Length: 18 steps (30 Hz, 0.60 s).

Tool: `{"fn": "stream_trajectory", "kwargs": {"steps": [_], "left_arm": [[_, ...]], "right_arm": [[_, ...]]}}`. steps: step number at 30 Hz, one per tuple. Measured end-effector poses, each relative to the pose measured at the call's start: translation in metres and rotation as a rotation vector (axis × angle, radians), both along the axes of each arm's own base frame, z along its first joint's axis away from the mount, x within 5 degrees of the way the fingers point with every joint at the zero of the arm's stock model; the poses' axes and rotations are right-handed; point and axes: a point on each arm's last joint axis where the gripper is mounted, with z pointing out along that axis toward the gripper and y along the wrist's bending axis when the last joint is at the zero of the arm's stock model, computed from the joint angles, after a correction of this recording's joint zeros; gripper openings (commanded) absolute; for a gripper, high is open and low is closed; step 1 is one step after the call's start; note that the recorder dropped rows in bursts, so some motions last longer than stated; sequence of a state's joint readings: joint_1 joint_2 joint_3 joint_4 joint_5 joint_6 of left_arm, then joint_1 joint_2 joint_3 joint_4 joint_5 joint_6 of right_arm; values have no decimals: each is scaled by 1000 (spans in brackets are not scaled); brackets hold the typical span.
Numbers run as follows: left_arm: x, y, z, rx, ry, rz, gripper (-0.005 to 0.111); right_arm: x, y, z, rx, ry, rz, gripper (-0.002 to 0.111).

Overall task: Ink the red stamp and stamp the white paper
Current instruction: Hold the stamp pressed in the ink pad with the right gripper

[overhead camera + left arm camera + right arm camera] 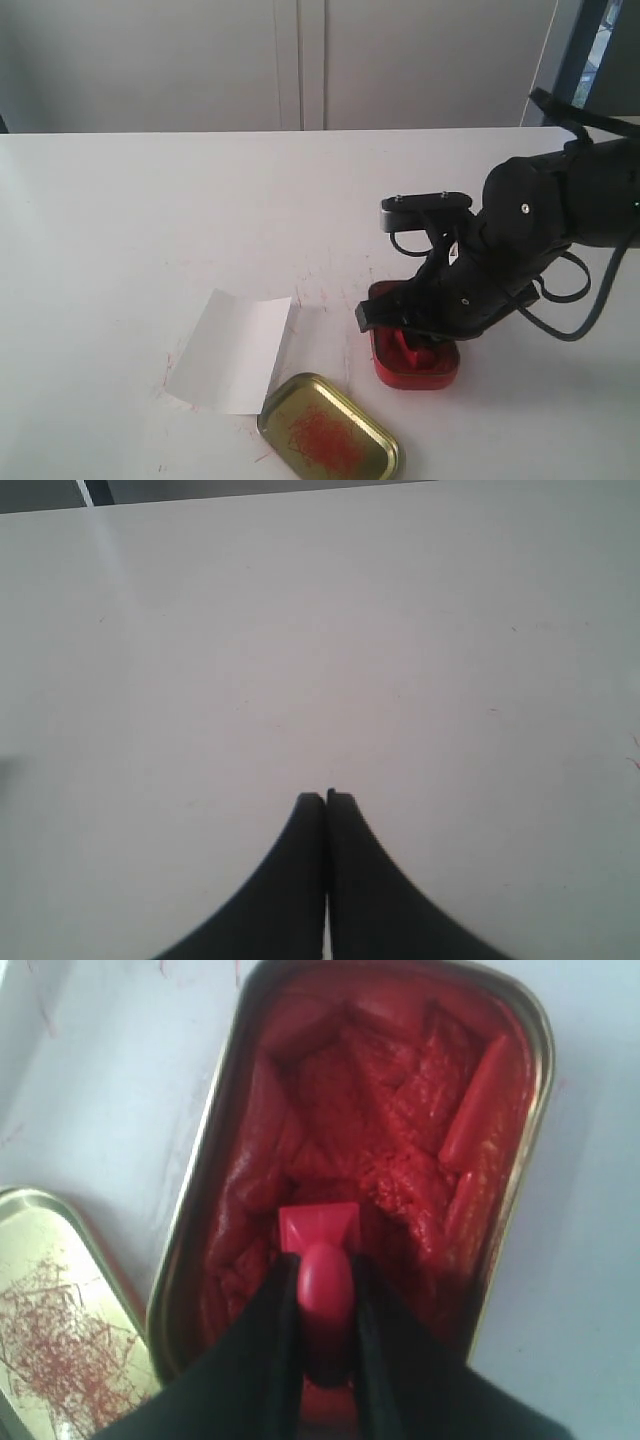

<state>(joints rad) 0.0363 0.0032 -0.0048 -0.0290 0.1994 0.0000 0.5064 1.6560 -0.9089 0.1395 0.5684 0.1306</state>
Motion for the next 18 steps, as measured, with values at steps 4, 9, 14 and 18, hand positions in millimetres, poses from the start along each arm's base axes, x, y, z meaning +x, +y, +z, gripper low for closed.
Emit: {"fn": "stream_trajectory", "kwargs": {"steps": [4,9,14,18], "left_arm": [[0,0,0,0,0,0,0],[0,0,0,0,0,0,0],[0,0,0,0,0,0,0],[0,0,0,0,0,0,0]], "right_arm": [[-2,0,0,2,15,-3,0],[-2,0,-3,7,8,-8,0],[-3,1,-4,19,27,-22,0],[-4,1,-4,14,38,-21,0]]}}
